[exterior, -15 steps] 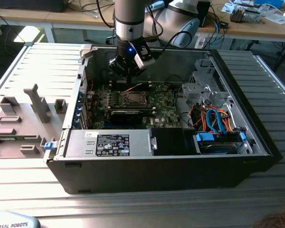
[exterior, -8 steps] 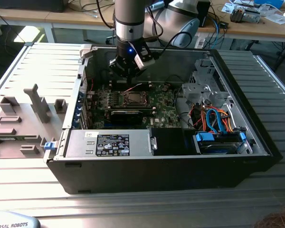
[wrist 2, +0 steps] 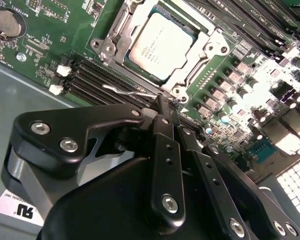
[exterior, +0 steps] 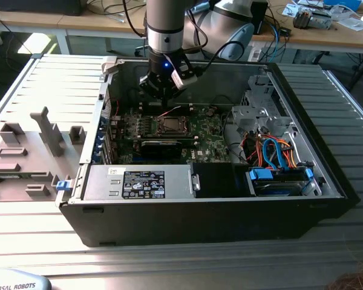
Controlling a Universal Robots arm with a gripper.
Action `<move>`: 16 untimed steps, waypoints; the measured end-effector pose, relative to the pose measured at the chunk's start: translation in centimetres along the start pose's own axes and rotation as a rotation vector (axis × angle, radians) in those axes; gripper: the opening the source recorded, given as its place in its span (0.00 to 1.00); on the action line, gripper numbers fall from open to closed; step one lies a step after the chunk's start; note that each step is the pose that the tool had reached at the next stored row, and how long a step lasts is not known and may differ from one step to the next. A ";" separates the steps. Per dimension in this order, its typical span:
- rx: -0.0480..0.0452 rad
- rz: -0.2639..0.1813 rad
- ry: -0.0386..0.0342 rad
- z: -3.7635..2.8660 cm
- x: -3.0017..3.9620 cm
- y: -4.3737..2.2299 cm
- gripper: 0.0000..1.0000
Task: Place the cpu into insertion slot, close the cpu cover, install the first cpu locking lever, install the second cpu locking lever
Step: 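Install the first cpu locking lever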
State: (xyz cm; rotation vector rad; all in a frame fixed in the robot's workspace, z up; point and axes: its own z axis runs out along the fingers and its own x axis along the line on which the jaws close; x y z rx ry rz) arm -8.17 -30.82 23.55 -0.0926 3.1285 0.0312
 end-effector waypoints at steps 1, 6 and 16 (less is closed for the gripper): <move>0.0000 0.000 0.0000 0.02 0.00 0.00 0.11; 0.0000 0.000 0.0000 0.17 -0.02 0.00 0.11; 0.0000 0.000 0.0001 0.57 -0.11 -0.02 0.11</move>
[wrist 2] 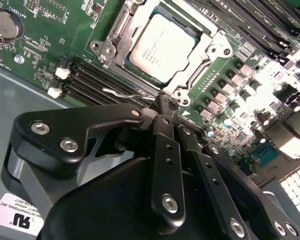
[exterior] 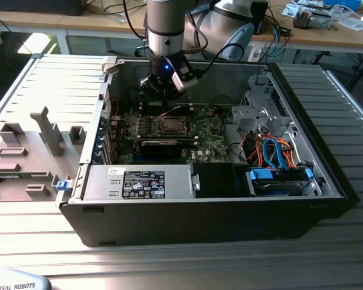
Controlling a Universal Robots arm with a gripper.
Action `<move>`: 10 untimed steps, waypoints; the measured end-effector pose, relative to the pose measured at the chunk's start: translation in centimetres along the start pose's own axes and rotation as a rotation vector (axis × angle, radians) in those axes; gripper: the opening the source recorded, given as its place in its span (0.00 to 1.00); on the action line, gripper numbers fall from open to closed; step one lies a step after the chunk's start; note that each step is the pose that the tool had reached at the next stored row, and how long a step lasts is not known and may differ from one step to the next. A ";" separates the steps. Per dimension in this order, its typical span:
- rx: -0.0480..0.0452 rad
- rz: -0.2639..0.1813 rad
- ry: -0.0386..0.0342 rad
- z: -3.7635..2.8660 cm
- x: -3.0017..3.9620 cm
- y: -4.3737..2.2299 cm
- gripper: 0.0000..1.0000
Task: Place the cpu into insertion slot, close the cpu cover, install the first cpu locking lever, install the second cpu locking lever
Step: 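Install the first cpu locking lever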
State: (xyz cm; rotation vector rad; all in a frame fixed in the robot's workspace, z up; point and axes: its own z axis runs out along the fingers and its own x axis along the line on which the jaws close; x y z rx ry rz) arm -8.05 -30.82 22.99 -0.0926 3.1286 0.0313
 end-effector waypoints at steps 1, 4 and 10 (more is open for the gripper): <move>0.0000 0.000 0.0000 0.04 0.00 0.00 0.11; 0.0001 0.000 0.0001 0.21 -0.01 0.04 0.11; 0.0001 -0.003 0.0000 0.48 -0.05 0.76 0.11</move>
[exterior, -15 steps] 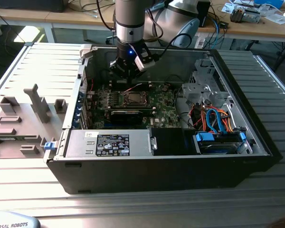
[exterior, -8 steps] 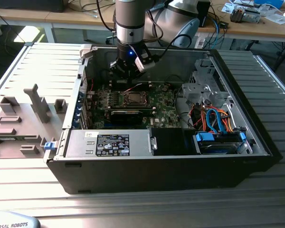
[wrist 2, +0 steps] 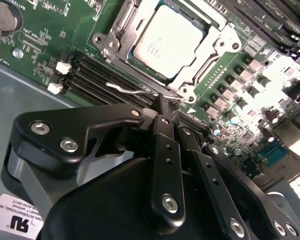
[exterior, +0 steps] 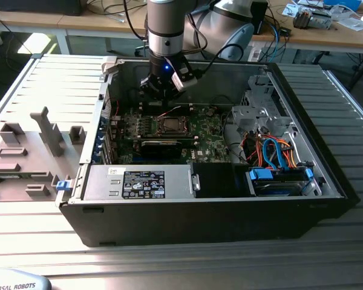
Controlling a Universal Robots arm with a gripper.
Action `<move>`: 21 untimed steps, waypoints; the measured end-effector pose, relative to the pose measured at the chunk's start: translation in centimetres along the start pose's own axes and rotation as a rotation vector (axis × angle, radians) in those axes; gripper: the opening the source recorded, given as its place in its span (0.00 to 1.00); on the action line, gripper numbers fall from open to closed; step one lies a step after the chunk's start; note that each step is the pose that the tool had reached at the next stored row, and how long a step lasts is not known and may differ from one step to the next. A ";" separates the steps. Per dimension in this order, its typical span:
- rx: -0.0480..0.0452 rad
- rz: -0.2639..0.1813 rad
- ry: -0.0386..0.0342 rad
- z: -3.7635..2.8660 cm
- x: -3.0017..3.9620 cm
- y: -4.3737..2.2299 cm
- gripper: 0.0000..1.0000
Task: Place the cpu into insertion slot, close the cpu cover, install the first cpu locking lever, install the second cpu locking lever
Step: 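Install the first cpu locking lever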
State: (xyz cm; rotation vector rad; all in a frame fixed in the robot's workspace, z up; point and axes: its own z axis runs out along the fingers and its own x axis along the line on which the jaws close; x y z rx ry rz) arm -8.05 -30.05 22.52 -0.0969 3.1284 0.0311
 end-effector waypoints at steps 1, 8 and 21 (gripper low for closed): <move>0.0000 -0.001 0.0000 0.06 -0.01 0.06 0.11; 0.0063 -0.009 0.0007 0.48 -0.26 0.07 0.11; 0.0263 -0.018 0.0022 1.70 -1.41 -0.02 0.11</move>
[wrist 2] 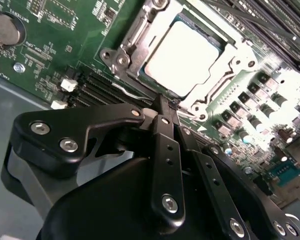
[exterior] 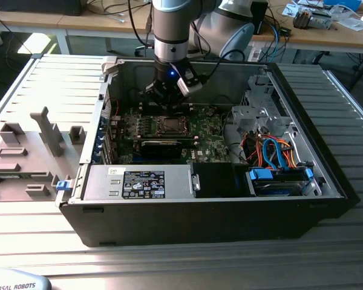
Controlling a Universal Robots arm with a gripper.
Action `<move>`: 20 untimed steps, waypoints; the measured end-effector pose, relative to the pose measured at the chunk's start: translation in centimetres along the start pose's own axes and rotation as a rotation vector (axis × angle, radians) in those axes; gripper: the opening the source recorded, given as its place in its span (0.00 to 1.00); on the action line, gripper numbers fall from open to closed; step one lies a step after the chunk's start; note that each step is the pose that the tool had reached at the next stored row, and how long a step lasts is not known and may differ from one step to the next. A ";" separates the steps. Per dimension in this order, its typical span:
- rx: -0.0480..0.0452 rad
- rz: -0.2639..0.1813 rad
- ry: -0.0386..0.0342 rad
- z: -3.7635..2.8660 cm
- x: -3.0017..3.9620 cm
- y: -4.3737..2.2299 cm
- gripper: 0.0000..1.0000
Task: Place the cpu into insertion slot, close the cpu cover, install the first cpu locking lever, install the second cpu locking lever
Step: 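Install the first cpu locking lever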
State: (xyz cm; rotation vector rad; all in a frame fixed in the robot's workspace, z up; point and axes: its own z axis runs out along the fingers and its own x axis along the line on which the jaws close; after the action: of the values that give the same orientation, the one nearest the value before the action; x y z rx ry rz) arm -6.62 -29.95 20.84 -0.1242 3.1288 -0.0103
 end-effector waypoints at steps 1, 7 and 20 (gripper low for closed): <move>0.0018 0.000 0.0001 0.08 -0.15 -0.01 0.11; 0.0129 -0.002 0.0012 0.46 -0.80 -0.06 0.11; 0.0226 -0.012 0.0016 0.86 -1.94 0.67 0.11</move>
State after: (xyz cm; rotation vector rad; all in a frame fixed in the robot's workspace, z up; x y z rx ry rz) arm -4.73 -29.13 20.00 -0.1435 3.1284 -0.0458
